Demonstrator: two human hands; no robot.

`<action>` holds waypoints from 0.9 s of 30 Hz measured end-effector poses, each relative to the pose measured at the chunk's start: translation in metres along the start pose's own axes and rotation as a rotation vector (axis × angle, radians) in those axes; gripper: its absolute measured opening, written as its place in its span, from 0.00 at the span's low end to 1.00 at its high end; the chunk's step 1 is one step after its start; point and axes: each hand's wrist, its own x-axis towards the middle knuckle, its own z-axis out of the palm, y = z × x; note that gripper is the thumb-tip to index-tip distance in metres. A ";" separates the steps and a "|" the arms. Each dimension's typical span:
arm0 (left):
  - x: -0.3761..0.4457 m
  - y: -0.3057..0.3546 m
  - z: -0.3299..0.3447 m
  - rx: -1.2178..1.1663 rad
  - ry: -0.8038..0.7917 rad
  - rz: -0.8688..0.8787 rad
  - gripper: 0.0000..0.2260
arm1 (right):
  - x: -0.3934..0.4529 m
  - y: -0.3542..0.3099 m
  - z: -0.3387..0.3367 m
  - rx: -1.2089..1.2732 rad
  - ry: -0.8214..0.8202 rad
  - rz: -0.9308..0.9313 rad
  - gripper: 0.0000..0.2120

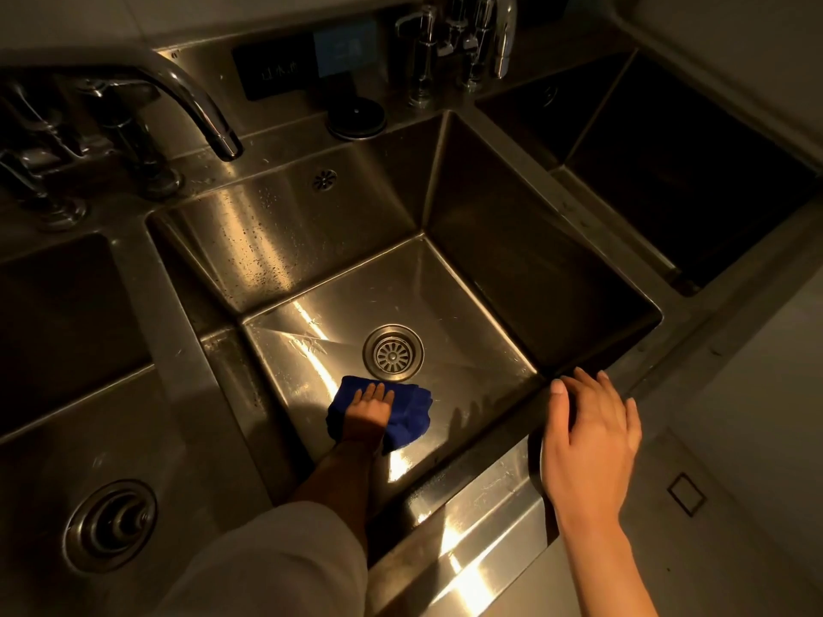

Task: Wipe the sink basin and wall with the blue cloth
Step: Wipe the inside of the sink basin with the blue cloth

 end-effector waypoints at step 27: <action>-0.043 0.006 -0.094 -0.097 0.298 0.125 0.30 | 0.002 -0.023 -0.012 -0.273 -0.127 -0.240 0.15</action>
